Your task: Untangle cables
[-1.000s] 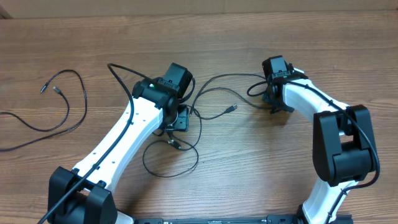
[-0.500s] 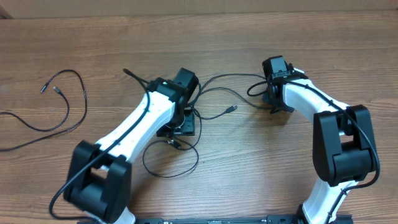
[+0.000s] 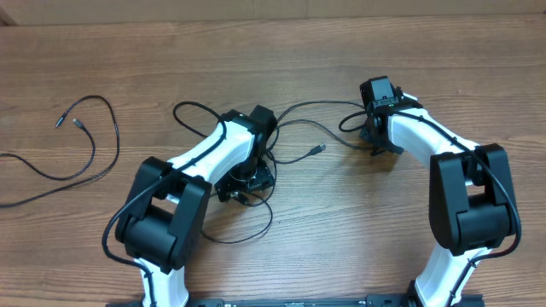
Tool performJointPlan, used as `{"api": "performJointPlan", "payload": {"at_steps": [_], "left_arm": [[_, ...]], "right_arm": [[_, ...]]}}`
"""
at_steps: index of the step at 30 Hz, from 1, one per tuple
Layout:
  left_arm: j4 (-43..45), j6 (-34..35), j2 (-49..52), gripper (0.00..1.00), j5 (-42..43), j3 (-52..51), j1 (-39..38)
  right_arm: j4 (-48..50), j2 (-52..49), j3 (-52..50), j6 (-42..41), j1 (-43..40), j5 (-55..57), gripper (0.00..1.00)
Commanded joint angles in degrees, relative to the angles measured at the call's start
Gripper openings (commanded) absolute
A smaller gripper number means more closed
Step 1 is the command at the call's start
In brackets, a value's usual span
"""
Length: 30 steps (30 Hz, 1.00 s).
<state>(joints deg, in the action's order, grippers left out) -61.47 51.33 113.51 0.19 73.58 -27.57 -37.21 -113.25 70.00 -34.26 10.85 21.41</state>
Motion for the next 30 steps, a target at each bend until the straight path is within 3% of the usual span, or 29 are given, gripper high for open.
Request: {"api": "performJointPlan", "payload": {"at_steps": [1,7,10,14,17,20,22,24,27,30], "left_arm": [[0.22,7.98,0.96,0.85,-3.67,-0.37,0.20],[0.26,19.26,0.96,0.71,-5.75,-1.92,0.61],[1.18,23.65,0.96,0.74,-6.01,-4.33,0.66],[3.28,24.09,0.96,0.75,-5.70,-6.69,1.05],[3.30,24.09,0.96,0.62,-4.46,-6.91,2.27],[5.01,24.11,0.96,0.42,-3.72,-7.61,4.11],[7.08,24.00,0.96,0.35,-2.99,-8.72,5.64],[9.94,20.94,0.96,0.34,-1.05,-10.14,7.48],[16.20,11.89,0.96,0.45,4.11,-12.57,9.62],[19.82,5.14,0.96,0.47,7.91,-13.94,11.17]], "right_arm": [[-0.28,-1.86,-2.23,0.26,0.00,-4.17,0.28],[-0.28,-1.86,-2.23,0.28,0.00,-4.17,0.29],[-0.31,-1.86,-2.23,0.28,0.00,-4.17,0.29],[-0.24,-1.86,-2.23,0.26,0.00,-4.17,0.29],[-0.04,-1.86,-2.23,0.26,0.00,-4.44,0.29],[-0.09,-1.86,-2.23,0.28,0.00,-4.59,0.29],[-0.11,-1.86,-2.23,0.28,0.00,-4.57,0.29],[-0.13,-1.86,-2.23,0.28,0.00,-4.59,0.29],[-0.04,-1.86,-2.23,0.28,0.00,-4.59,0.29],[0.15,-1.86,-2.23,0.28,0.00,-4.57,0.29]]}}
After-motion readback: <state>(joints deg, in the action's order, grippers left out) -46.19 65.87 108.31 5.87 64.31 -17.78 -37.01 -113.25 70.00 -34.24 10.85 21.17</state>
